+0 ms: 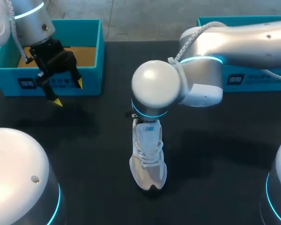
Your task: Take the shoe out of the shoebox, open the shoe tongue, remove and reinsert the insole, then place the shoe into the shoebox
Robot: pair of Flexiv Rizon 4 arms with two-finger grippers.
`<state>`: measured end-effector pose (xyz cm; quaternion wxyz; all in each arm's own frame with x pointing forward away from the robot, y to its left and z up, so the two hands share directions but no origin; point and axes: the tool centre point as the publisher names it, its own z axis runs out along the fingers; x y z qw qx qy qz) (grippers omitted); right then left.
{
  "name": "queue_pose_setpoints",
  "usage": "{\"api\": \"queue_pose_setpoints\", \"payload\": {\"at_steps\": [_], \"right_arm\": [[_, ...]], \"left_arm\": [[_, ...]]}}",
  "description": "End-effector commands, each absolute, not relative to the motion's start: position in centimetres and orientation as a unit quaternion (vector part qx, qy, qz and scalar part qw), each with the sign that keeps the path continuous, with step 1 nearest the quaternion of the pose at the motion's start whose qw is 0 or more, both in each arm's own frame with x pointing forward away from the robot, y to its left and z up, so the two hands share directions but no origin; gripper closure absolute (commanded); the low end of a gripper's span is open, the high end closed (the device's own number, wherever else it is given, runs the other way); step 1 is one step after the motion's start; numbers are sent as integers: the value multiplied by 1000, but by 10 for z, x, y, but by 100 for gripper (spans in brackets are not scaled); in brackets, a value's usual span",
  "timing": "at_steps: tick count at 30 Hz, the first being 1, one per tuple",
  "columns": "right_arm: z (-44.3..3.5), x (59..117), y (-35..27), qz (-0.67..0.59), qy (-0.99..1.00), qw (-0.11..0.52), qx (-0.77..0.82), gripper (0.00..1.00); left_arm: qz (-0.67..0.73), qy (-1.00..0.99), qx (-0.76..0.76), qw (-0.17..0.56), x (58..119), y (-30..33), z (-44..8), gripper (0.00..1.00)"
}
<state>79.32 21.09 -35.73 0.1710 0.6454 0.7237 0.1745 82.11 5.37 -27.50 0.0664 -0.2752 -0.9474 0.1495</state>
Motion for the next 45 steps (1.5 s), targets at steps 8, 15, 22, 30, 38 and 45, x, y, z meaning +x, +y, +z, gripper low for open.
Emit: {"api": "queue_pose_setpoints", "payload": {"at_steps": [8,15,22,30,38,45], "right_arm": [[-387,794,205,158,715,159,662,100],[-399,787,199,146,709,153,673,100],[-377,773,201,153,702,190,669,100],[-375,776,199,124,695,220,673,100],[-400,784,189,93,694,203,685,100],[-411,781,189,99,692,181,691,100]], "left_arm": [[149,-947,-276,67,821,54,-275,0],[149,-947,-276,67,821,54,-275,0],[149,-947,-276,67,821,54,-275,0],[149,-947,-276,67,821,54,-275,0],[149,-947,-276,67,821,54,-275,0],[149,-947,-276,67,821,54,-275,0]]}}
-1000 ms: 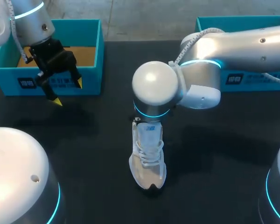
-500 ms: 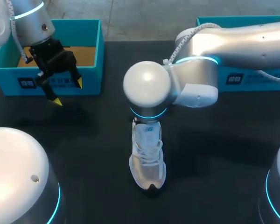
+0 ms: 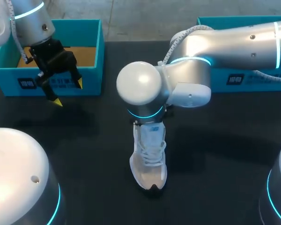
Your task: Take the shoe out of the shoebox, open the shoe tongue, remove and reinsert the insole, then place the shoe into the shoebox
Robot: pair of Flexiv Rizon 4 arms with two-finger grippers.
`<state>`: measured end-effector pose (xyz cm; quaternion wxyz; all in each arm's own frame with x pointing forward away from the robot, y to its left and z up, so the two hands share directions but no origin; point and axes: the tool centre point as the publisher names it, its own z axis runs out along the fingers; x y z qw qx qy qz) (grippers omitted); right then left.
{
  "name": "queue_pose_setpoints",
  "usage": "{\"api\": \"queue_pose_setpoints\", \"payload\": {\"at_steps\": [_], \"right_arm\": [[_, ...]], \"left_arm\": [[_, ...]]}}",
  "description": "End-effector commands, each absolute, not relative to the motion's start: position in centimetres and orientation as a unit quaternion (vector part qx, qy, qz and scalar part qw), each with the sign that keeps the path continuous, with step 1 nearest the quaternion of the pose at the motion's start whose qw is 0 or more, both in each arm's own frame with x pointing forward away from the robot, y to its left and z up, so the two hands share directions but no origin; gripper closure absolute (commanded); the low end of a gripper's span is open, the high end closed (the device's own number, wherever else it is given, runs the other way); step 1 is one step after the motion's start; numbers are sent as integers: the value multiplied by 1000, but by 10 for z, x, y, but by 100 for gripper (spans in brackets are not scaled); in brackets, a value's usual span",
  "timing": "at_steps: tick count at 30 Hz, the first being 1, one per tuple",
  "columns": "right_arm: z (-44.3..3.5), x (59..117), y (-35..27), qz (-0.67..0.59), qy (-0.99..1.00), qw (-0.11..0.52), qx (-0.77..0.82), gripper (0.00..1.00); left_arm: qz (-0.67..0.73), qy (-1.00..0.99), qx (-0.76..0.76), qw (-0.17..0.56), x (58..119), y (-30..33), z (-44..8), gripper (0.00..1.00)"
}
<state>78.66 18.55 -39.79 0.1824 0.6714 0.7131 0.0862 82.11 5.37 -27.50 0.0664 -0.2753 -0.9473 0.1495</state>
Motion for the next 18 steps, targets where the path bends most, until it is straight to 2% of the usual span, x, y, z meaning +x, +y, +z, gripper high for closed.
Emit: {"api": "queue_pose_setpoints", "payload": {"at_steps": [1,9,18], "right_arm": [[-411,780,190,105,693,176,691,100],[-408,773,201,146,703,141,682,100],[-374,775,200,158,701,181,671,100]], "left_arm": [[149,-947,-276,67,821,54,-275,0],[149,-947,-276,67,821,54,-275,0],[149,-947,-276,67,821,54,-275,0]]}}
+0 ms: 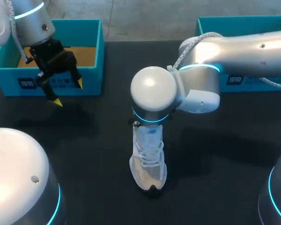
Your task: Take the shoe out of the shoebox, open the shoe tongue, remove and reinsert the insole, then place the shoe into the shoebox
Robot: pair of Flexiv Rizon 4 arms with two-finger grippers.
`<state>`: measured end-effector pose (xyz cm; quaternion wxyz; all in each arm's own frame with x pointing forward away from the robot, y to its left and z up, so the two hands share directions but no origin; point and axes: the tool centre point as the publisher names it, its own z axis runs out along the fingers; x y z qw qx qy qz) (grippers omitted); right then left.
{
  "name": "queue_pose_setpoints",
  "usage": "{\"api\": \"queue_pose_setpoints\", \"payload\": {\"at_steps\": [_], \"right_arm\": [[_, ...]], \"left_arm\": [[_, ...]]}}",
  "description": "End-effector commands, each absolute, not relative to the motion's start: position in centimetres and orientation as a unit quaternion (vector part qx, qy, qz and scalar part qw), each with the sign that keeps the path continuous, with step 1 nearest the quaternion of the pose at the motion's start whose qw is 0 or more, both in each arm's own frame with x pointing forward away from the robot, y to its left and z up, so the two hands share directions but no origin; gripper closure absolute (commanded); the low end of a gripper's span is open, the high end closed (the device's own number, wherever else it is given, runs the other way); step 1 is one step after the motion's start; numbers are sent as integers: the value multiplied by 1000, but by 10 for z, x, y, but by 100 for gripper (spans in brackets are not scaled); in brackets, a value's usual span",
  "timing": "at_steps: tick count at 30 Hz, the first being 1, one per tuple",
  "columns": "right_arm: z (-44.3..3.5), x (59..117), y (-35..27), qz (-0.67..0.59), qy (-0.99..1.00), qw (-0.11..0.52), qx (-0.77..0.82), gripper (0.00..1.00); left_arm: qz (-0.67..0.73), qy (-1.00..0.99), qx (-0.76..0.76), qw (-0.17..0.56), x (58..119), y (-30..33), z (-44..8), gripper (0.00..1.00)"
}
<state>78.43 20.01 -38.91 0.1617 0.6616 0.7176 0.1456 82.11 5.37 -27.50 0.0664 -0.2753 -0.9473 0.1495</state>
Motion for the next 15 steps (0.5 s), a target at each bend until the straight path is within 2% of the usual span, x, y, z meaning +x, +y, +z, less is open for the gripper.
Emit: {"api": "queue_pose_setpoints", "payload": {"at_steps": [1,15], "right_arm": [[-374,777,201,158,702,181,670,100],[-415,774,210,142,714,110,677,100]], "left_arm": [[149,-947,-276,67,821,54,-275,0],[149,-947,-276,67,821,54,-275,0]]}}
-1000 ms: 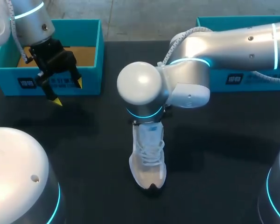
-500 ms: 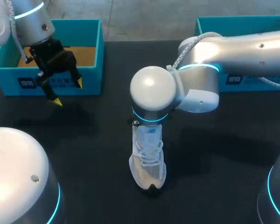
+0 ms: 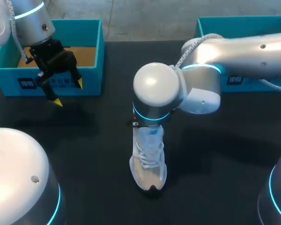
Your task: Take the shoe out of the shoebox, open the shoe tongue, remove and reinsert the insole, then place the shoe into the shoebox
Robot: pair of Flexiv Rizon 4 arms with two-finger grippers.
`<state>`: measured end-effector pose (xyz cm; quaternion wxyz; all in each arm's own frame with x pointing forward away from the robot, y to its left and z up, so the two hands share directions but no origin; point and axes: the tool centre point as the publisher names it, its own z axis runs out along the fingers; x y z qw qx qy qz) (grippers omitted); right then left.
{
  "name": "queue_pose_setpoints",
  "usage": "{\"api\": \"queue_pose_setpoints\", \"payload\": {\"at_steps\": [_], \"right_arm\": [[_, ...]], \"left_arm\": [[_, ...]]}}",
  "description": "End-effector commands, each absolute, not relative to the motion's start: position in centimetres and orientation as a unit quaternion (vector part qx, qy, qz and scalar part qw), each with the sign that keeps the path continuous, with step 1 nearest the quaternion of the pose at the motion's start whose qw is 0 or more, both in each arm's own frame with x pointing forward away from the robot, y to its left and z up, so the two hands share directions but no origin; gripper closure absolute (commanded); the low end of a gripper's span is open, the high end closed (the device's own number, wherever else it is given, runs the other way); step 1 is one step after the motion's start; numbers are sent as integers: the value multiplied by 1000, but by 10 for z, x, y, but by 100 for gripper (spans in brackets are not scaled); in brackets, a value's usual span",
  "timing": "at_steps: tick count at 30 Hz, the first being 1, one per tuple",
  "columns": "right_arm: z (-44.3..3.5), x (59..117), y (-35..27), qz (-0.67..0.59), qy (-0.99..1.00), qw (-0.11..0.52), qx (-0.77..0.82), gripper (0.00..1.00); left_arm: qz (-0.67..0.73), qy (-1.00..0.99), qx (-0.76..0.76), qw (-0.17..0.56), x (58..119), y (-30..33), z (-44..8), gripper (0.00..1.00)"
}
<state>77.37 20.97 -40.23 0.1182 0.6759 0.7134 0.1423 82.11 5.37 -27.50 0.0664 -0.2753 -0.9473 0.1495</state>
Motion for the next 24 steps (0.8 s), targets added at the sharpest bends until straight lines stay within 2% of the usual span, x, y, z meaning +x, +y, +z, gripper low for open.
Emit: {"api": "queue_pose_setpoints", "payload": {"at_steps": [1,13,24], "right_arm": [[-415,772,210,139,713,109,678,100],[-412,747,198,121,700,106,696,100],[-392,750,202,139,702,110,690,100]], "left_arm": [[149,-947,-276,67,821,54,-275,0],[149,-947,-276,67,821,54,-275,0],[149,-947,-276,67,821,54,-275,0]]}}
